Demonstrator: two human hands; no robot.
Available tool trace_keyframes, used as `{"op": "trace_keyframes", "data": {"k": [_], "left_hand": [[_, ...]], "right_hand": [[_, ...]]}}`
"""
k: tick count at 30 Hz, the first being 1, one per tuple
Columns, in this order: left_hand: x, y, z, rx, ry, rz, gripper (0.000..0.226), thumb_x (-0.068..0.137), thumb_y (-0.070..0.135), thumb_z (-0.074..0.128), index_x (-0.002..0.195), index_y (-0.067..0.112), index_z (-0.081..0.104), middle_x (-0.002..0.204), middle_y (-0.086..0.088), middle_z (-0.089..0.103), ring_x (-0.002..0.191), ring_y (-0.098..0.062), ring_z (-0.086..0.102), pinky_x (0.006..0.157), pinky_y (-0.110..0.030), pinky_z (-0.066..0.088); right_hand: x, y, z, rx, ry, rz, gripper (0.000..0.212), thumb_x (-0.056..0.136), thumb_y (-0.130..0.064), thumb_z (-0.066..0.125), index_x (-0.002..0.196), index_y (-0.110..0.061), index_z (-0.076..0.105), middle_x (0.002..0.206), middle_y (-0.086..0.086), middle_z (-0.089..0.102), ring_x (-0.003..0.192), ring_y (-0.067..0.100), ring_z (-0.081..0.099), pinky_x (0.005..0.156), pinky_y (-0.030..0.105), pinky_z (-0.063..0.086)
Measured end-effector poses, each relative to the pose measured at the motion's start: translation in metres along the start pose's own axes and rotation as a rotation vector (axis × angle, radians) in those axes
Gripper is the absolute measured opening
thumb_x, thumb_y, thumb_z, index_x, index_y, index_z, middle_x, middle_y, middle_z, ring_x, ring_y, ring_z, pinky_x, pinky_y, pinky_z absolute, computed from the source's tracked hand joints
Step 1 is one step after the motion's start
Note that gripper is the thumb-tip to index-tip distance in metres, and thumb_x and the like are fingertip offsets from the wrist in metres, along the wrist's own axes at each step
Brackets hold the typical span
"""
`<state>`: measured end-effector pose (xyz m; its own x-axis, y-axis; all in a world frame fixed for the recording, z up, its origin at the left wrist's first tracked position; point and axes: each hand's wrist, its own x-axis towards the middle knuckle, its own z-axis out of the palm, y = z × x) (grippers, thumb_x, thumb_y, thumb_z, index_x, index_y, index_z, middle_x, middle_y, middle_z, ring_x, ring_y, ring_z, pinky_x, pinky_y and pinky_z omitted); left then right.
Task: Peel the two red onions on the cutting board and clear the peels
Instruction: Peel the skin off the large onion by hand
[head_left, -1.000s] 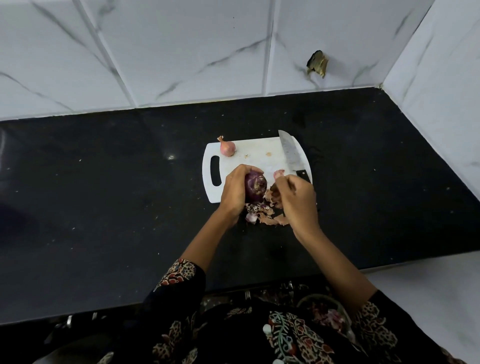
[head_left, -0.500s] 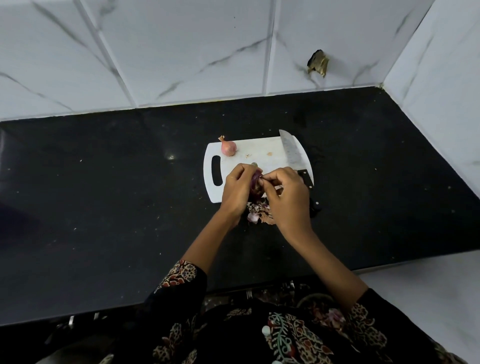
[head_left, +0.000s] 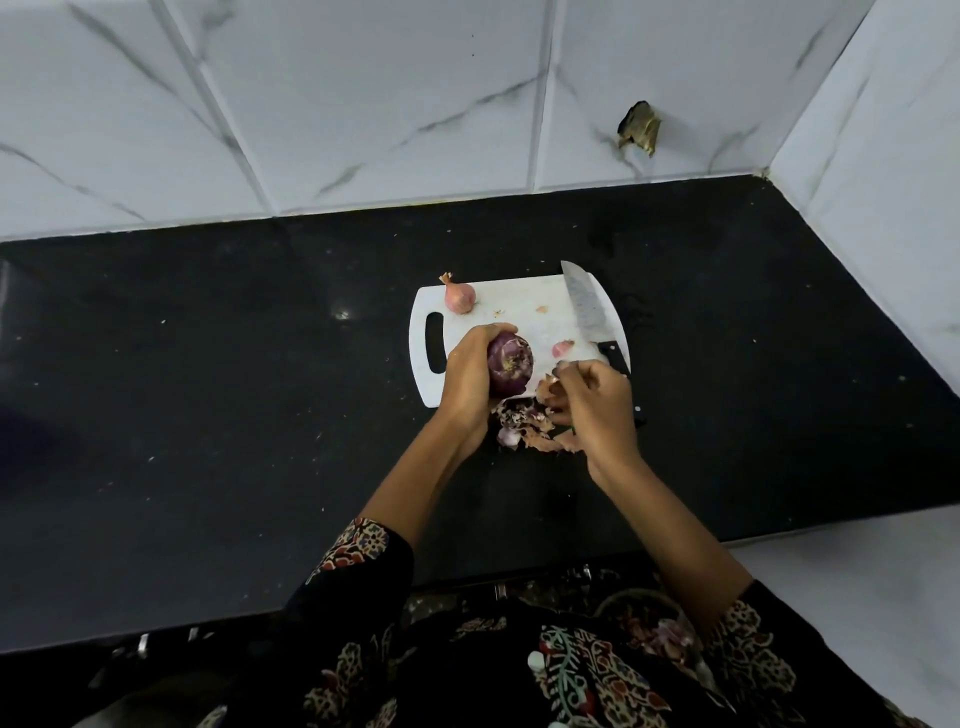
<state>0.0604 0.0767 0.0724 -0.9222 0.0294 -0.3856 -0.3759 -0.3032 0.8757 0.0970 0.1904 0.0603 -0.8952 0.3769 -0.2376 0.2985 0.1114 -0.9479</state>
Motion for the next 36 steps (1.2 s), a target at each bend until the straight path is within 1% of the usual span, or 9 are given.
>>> {"op": "trace_keyframes", "data": {"k": [3,5,6,8,12,20,25,31,36], "left_hand": [[0.000,-0.001,-0.002,-0.055,-0.042,-0.045,0.020,0.092,0.026,0.050,0.082,0.019,0.066,0.090,-0.003,0.068,0.086,-0.018,0.065,0.080,-0.035,0.052],[0.000,-0.003,-0.003,-0.056,-0.043,-0.049,0.020,0.092,0.026,0.050,0.081,0.019,0.066,0.090,-0.003,0.067,0.087,-0.018,0.064,0.081,-0.035,0.052],[0.000,-0.003,-0.002,-0.047,-0.044,-0.046,0.020,0.092,0.026,0.051,0.082,0.019,0.067,0.092,-0.004,0.067,0.088,-0.019,0.063,0.082,-0.035,0.052],[0.001,-0.004,-0.001,-0.018,-0.047,-0.034,0.018,0.091,0.025,0.051,0.083,0.019,0.067,0.094,-0.005,0.066,0.090,-0.019,0.063,0.085,-0.038,0.051],[0.004,-0.008,0.000,0.029,-0.059,0.022,0.020,0.086,0.028,0.053,0.088,0.014,0.068,0.100,-0.015,0.067,0.098,-0.029,0.063,0.090,-0.042,0.050],[0.005,-0.009,0.004,0.027,-0.055,0.062,0.017,0.086,0.024,0.054,0.079,0.020,0.069,0.097,-0.008,0.063,0.093,-0.020,0.060,0.088,-0.040,0.049],[0.005,-0.003,0.005,-0.119,-0.036,-0.032,0.016,0.089,0.026,0.051,0.083,0.020,0.064,0.094,-0.006,0.064,0.087,-0.020,0.061,0.072,-0.033,0.049],[0.008,-0.004,0.000,-0.184,-0.039,-0.081,0.016,0.090,0.028,0.051,0.084,0.020,0.064,0.093,-0.004,0.065,0.089,-0.020,0.060,0.073,-0.033,0.049],[0.007,-0.004,0.001,-0.174,-0.046,-0.078,0.016,0.091,0.027,0.051,0.082,0.020,0.063,0.086,-0.001,0.063,0.080,-0.017,0.060,0.069,-0.032,0.049]], "right_hand": [[0.004,0.001,-0.012,-0.357,0.042,-0.261,0.045,0.093,-0.033,0.053,0.064,0.002,0.054,0.058,0.013,0.060,0.054,0.028,0.058,0.053,0.040,0.046],[0.008,0.000,-0.018,-0.502,-0.002,-0.320,0.029,0.091,-0.022,0.055,0.069,-0.003,0.053,0.060,0.007,0.055,0.054,0.021,0.052,0.056,0.040,0.043],[0.008,-0.003,-0.019,-0.523,-0.067,-0.316,0.010,0.090,-0.016,0.056,0.084,-0.008,0.057,0.073,0.002,0.057,0.063,0.015,0.053,0.061,0.036,0.044],[0.006,-0.010,-0.018,-0.496,-0.149,-0.339,0.030,0.087,-0.007,0.058,0.116,-0.016,0.052,0.106,0.000,0.055,0.084,0.009,0.056,0.073,0.025,0.046],[-0.004,-0.028,-0.006,-0.272,-0.103,-0.417,0.014,0.088,-0.019,0.062,0.101,-0.017,0.065,0.099,-0.004,0.063,0.079,-0.002,0.057,0.064,0.005,0.042],[-0.002,-0.020,0.006,-0.372,0.054,-0.557,0.006,0.091,-0.013,0.055,0.090,-0.010,0.060,0.087,-0.002,0.058,0.082,0.014,0.057,0.071,0.026,0.046],[0.005,-0.004,0.007,-0.067,0.030,-0.130,0.010,0.097,-0.017,0.044,0.094,-0.017,0.054,0.091,0.003,0.062,0.085,0.022,0.064,0.079,0.042,0.055],[0.005,-0.002,-0.014,-0.414,0.002,-0.327,0.045,0.096,-0.035,0.048,0.064,-0.005,0.052,0.053,0.001,0.054,0.052,0.020,0.054,0.052,0.036,0.042],[0.005,-0.006,-0.016,-0.454,-0.073,-0.451,0.013,0.084,-0.009,0.064,0.096,-0.015,0.060,0.093,-0.005,0.059,0.089,0.013,0.056,0.075,0.029,0.047]]}}
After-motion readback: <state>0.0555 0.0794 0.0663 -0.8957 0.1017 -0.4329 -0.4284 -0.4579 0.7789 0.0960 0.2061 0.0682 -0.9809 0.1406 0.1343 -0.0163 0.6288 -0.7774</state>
